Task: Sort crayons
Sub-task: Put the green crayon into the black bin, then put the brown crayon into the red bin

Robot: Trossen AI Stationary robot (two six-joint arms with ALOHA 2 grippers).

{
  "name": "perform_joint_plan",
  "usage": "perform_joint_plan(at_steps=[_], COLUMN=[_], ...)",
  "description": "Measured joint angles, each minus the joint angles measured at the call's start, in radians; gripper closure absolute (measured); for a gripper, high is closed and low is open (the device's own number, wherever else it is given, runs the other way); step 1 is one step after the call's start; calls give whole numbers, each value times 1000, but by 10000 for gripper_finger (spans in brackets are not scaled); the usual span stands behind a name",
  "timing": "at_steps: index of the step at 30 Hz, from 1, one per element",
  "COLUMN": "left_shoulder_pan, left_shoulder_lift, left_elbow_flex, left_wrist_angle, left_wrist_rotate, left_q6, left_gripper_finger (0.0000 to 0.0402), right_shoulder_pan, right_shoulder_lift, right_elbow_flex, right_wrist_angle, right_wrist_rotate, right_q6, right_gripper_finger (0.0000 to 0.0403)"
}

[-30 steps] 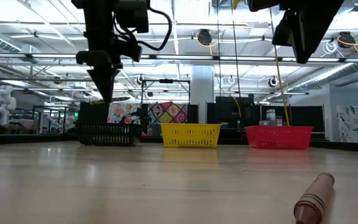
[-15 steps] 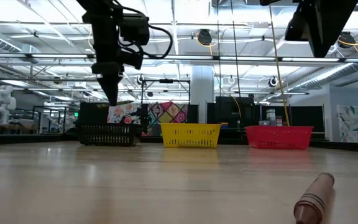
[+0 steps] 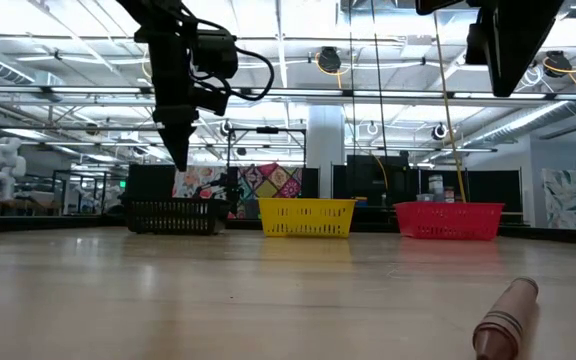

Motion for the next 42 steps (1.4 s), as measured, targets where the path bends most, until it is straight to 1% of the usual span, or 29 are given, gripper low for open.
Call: perform_joint_plan(at_steps=[5, 8, 10, 14, 16, 20, 26, 31, 36, 42], left_shoulder_pan=[0, 0, -12, -56, -88, -166, -294, -404, -497, -580], left_shoulder_lift=[0, 0, 0, 0, 0, 0, 0, 0, 0, 0], left_elbow_flex=[0, 0, 0, 0, 0, 0, 0, 0, 0, 0], left_wrist_angle=[0, -4, -18, -38, -51, -50, -62, -95, -108, -108], left_wrist_rotate=[0, 0, 11, 53, 53, 53, 53, 53, 53, 52], left_q6=[0, -2, -7, -28, -33, -59, -138, -210, -288, -365], left_gripper_finger=[344, 343, 343, 343, 343, 343, 343, 343, 343, 343], right_shoulder_pan=[0, 0, 0, 0, 0, 0, 8, 26, 53, 86], right_shoulder_lift=[0, 0, 0, 0, 0, 13, 87, 172, 217, 254], right_elbow_flex=[0, 0, 0, 0, 0, 0, 0, 0, 0, 0], right_wrist_angle=[0, 0, 1, 32, 70, 153, 225, 247, 262, 341], right_wrist_rotate=[0, -1, -2, -2, -3, -3, 0, -1, 0, -4], right_q6=[26, 11, -30, -168, -205, -213, -244, -305, -398, -533], right_gripper_finger=[314, 314, 314, 314, 314, 314, 313, 292, 267, 259])
